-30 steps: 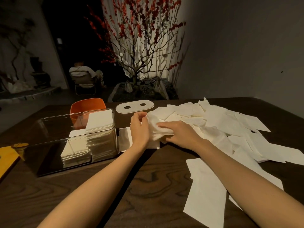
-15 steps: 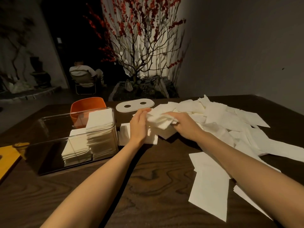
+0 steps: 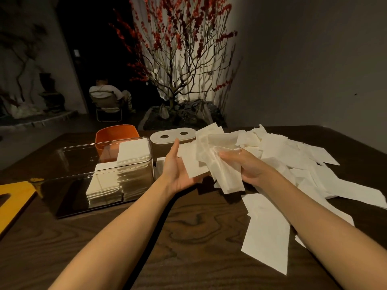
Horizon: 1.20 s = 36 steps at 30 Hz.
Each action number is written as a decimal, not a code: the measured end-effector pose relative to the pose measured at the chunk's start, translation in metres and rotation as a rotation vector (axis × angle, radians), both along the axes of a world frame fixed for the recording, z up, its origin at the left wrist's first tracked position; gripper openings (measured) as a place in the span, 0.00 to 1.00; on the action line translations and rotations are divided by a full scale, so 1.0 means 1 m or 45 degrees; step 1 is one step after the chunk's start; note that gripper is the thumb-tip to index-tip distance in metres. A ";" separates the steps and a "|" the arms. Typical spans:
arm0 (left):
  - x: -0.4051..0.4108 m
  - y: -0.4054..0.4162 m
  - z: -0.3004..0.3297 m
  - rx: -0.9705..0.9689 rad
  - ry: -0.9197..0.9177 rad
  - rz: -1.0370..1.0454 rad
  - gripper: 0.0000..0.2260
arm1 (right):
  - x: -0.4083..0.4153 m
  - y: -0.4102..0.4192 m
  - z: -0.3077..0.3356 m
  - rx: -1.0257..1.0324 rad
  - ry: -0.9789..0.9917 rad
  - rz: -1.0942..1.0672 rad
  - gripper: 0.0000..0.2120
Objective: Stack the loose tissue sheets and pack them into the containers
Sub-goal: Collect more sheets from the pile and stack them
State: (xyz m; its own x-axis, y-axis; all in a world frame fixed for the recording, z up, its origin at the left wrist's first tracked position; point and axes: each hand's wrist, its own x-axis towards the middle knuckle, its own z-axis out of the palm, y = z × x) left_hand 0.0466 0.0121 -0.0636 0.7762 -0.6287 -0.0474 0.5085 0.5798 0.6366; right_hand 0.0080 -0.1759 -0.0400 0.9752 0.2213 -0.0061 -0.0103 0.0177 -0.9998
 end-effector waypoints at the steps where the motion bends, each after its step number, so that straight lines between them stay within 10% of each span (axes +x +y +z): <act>1: -0.001 0.000 0.000 -0.003 0.000 -0.076 0.32 | 0.000 -0.001 -0.001 -0.038 -0.014 0.029 0.08; 7: -0.002 -0.003 0.000 0.072 0.029 -0.358 0.31 | -0.002 -0.006 -0.001 -0.430 0.032 -0.003 0.23; 14: -0.011 -0.017 0.015 0.415 -0.076 0.099 0.26 | -0.001 -0.006 -0.004 -0.437 0.064 -0.214 0.13; 20: -0.012 -0.034 -0.003 1.368 -1.285 1.250 0.15 | 0.016 -0.002 -0.014 -0.080 0.165 -0.595 0.19; 36: -0.033 -0.051 -0.007 1.776 -1.516 0.562 0.31 | 0.001 0.030 -0.014 0.721 0.309 -0.479 0.19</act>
